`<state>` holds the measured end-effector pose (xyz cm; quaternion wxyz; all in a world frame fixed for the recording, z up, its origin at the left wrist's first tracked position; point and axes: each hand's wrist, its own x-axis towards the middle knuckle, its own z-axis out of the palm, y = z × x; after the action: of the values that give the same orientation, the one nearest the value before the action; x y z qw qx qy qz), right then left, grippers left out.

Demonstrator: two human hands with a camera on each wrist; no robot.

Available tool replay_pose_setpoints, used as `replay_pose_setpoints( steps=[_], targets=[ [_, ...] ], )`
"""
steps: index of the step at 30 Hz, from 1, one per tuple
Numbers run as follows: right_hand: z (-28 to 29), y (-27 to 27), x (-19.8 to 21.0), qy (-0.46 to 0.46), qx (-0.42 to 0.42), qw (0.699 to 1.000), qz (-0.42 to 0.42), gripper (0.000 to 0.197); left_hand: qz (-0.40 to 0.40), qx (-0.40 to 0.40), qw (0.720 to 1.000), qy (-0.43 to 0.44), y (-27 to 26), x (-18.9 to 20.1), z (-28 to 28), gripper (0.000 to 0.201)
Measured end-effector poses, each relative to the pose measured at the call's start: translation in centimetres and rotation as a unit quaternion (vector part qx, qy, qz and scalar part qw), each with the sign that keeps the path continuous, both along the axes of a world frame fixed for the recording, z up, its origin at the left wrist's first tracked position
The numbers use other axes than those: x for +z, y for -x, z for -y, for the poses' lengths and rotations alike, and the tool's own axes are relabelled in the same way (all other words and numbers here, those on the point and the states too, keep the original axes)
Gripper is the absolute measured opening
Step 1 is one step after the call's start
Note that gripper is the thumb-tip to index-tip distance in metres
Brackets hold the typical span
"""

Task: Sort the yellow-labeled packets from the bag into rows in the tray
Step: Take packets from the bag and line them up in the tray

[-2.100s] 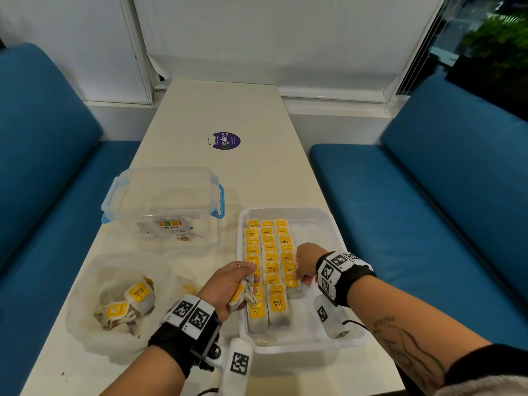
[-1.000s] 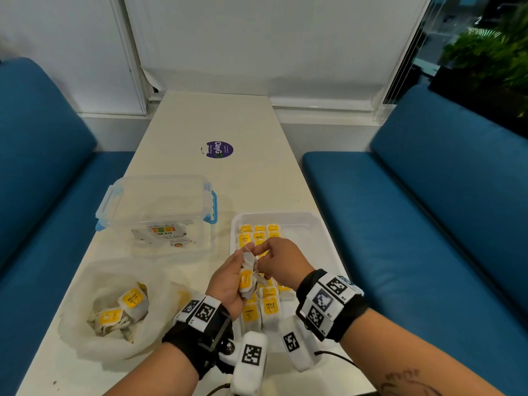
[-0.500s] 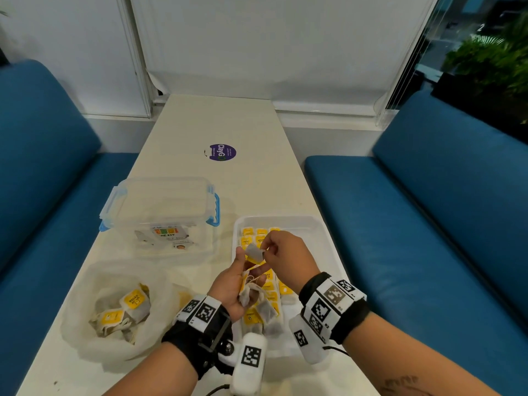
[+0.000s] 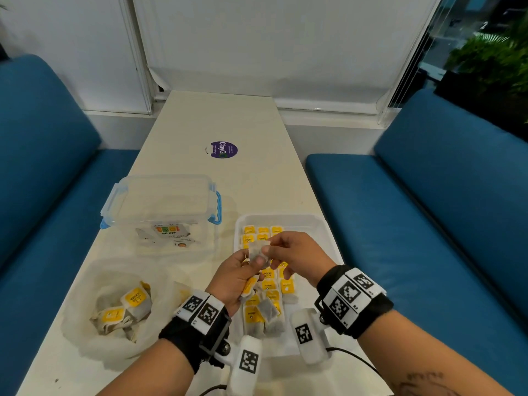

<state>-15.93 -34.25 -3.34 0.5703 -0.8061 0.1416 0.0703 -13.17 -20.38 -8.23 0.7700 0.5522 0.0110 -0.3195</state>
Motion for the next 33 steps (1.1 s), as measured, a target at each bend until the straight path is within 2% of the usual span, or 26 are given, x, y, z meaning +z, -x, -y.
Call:
replay_pose_setpoints(
  steps=[5,8,11,12,16,19,21,24,27,29,30,33],
  targets=[
    [0.1,0.0,0.2,-0.063,-0.013,0.998,-0.009,0.011,0.061,0.013,0.997,-0.053,-0.4,-0.4,0.0,0.023],
    [0.3,0.2,0.3,-0.004,0.004,1.0,-0.003,0.012,0.083,0.011,0.994,-0.074,-0.4,-0.3,0.0,0.024],
    [0.2,0.2,0.5,0.05,0.003,0.999,0.022,0.014,0.098,-0.012,0.991,-0.095,-0.3,-0.2,0.0,0.01],
    [0.3,0.2,0.5,0.059,-0.007,0.998,0.027,0.017,0.094,-0.02,0.991,-0.091,-0.2,-0.1,0.1,0.004],
    [0.3,0.1,1.0,0.006,-0.023,0.999,0.032,0.015,0.032,-0.012,0.998,-0.053,-0.1,0.2,0.2,0.022],
    [0.6,0.4,1.9,-0.037,0.035,0.998,0.034,0.035,-0.001,-0.024,0.998,-0.052,-0.3,0.5,0.0,0.037],
    [1.0,0.4,2.3,0.021,0.087,0.995,0.031,0.039,-0.006,-0.052,0.998,-0.042,-0.4,0.9,-0.2,0.046],
    [1.7,0.3,2.7,0.14,0.138,0.979,0.051,0.018,-0.037,-0.08,0.995,-0.037,-0.3,1.1,-0.3,0.038],
    [2.4,0.4,3.1,0.154,0.101,0.979,0.093,0.006,-0.091,-0.081,0.992,-0.024,-0.3,0.7,-0.3,0.038],
    [2.9,0.4,3.3,0.096,0.048,0.99,0.092,0.015,-0.124,-0.061,0.99,-0.006,-0.4,0.2,-0.5,0.038],
    [3.1,0.4,3.2,0.096,0.034,0.992,0.072,0.016,-0.132,-0.052,0.99,-0.002,-0.5,0.1,-0.6,0.037],
    [3.7,0.5,2.7,0.227,0.055,0.972,0.001,0.015,-0.135,-0.043,0.99,0.004,-0.5,-0.2,-0.8,0.032]
  ],
)
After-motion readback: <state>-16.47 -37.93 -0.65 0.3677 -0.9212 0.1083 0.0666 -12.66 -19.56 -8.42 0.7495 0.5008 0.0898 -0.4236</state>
